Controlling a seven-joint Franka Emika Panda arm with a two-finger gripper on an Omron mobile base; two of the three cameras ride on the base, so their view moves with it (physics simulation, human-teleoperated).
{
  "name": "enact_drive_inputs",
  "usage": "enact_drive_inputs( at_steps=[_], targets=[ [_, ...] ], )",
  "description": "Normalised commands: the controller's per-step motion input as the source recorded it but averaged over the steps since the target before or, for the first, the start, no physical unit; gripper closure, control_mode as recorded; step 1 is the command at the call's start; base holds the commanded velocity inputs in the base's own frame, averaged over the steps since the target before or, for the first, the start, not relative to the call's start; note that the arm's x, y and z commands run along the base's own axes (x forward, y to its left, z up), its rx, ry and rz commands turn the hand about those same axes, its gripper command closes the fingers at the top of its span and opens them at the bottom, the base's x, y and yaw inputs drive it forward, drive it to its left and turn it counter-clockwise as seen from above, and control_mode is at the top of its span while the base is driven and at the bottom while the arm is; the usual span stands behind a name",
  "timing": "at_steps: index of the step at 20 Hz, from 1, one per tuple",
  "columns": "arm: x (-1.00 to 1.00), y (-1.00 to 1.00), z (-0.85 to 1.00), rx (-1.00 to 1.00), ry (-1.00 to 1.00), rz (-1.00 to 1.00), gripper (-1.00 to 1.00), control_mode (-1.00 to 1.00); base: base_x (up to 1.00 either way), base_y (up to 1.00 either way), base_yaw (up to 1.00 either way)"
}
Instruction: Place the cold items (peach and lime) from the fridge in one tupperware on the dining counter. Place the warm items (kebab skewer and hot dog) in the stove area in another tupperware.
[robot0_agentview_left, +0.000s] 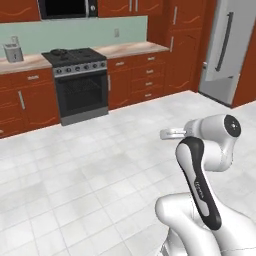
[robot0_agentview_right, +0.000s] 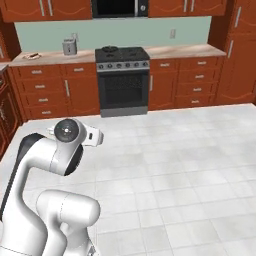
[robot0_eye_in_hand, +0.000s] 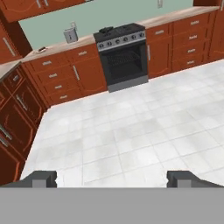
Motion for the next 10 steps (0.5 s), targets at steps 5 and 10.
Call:
enact_drive_inputs(
  at_steps=[5,10],
  targets=[
    [0.0,0.0,0.0,0.0,0.0,0.0,-1.0,1.0,1.0,-0.35,0.19],
    [0.0,0.0,0.0,0.0,0.0,0.0,-1.0,1.0,1.0,-0.27,0.17]
  ],
)
